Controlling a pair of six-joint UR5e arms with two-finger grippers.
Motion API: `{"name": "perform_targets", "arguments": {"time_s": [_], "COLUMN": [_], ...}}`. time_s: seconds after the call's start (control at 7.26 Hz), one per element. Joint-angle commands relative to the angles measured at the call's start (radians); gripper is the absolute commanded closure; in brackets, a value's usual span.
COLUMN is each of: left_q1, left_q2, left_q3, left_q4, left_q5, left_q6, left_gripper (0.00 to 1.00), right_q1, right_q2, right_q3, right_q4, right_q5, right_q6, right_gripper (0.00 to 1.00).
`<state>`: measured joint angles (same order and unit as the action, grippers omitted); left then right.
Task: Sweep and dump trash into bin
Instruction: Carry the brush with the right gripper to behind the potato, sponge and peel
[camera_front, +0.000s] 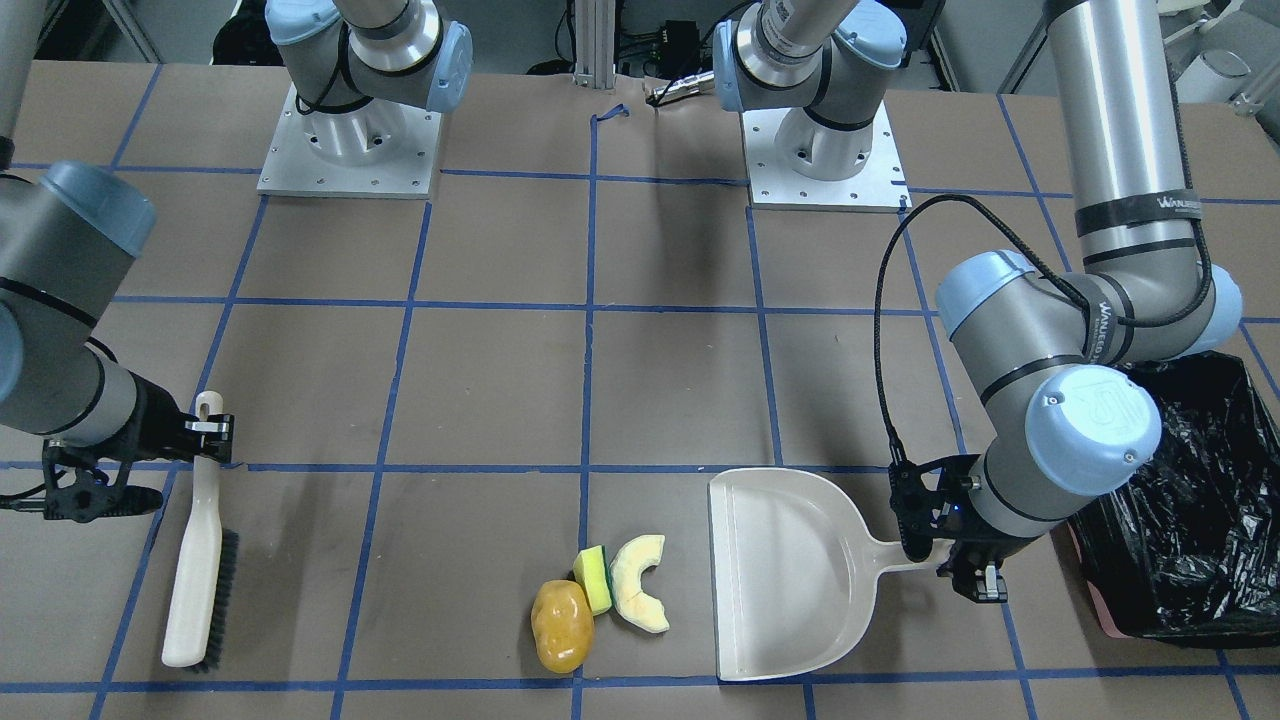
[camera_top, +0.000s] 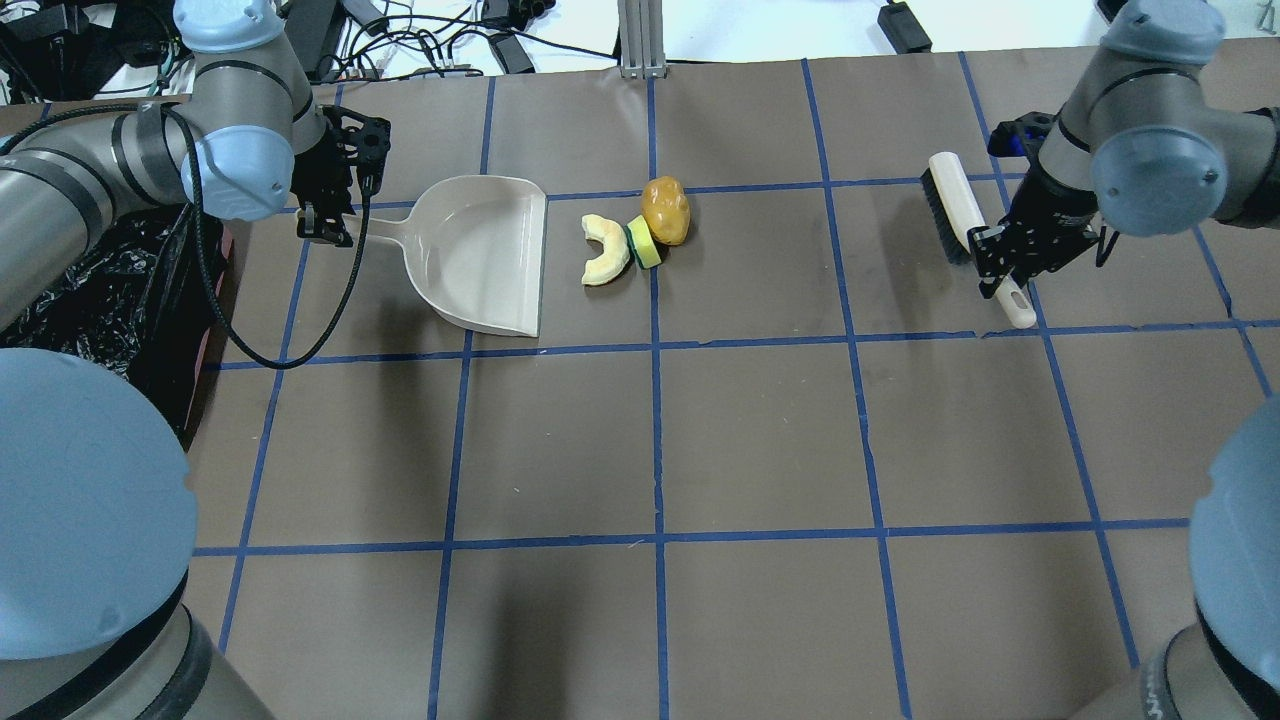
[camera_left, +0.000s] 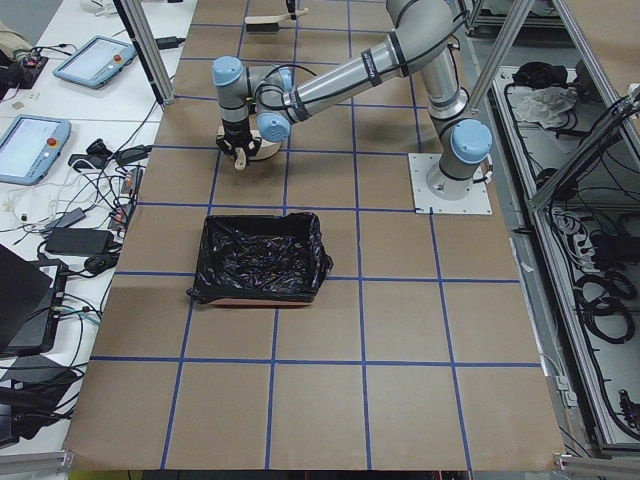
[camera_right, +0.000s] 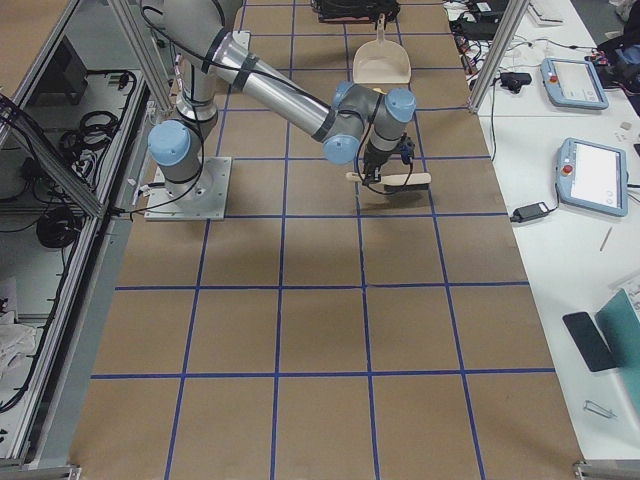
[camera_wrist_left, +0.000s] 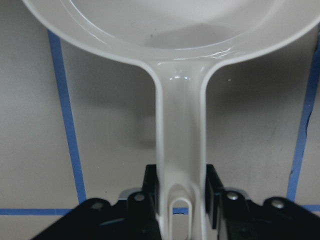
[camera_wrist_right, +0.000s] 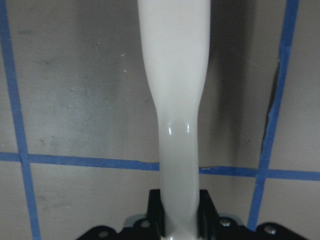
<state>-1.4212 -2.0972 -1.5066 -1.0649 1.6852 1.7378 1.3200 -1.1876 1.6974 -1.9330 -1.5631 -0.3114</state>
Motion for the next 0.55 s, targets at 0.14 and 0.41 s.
{"name": "perform_targets", "arguments": {"time_s": [0.14,0.41], "left_q1": [0.002,0.002], "left_q2": [-0.003,-0.004], "left_q3": [0.0,0.0], "left_q4": [-0.004,-0.004], "left_q5": [0.001,-0.001], "left_q6": [-0.026,-0.075], "left_gripper": [0.75,0.75], "right_q1": [0.146,0.235], "right_q2": [0.006,0.029], "right_q3": [-0.031,-0.062], "right_q4": [-0.004,-0.007], "right_q5": [0.055,0.12], "right_q6": [0.176,0.312], "right_gripper": [1.0,1.0]}}
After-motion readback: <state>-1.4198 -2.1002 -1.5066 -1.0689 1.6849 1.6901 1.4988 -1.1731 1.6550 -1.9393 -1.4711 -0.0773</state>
